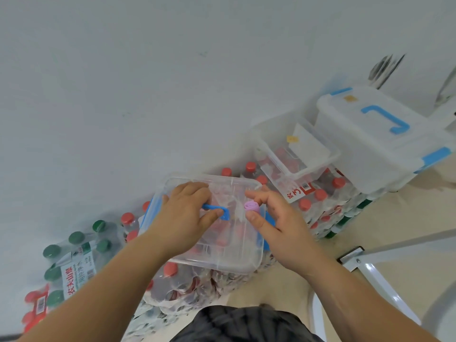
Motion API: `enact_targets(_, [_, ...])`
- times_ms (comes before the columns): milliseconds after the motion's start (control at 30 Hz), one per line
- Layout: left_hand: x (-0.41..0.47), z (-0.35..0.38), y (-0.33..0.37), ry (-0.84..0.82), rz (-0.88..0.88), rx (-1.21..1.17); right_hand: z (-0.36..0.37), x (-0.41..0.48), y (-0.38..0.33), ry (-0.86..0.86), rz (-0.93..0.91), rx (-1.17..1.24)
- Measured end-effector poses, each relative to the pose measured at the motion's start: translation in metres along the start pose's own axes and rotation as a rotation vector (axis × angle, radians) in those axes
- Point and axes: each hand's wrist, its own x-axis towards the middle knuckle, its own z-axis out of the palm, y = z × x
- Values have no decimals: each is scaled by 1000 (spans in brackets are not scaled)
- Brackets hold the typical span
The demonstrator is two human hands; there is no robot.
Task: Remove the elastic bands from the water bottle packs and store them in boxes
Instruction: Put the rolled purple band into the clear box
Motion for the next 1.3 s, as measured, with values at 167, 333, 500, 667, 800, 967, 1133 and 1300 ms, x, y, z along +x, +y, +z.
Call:
enact_targets(167, [2, 0, 9, 160, -28, -152, 1, 0, 0, -29, -18, 32])
enact_targets(333, [1, -9, 14, 244, -72, -116, -1, 9, -3, -23, -66, 138])
enact_targets(500, [-1, -5, 14, 300, -145, 58, 4, 18, 3, -23, -115, 186])
enact_targets(667, [-7, 10, 7, 335, -218, 18, 2, 17, 23, -93, -66, 332])
enact_targets(800, [-10, 12, 8, 378, -197, 23, -4, 21, 27, -146, -54, 430])
enact_targets(967, [-9, -9, 13, 449, -154, 157, -7, 26, 16, -130, -149, 301])
enact_targets(1133, [-10, -34, 18, 458, -196, 316, -6, 31, -3, -37, -118, 95])
enact_targets(1300, [-38, -53, 5, 512, -246, 321, 15, 35, -36, -60, -245, -192])
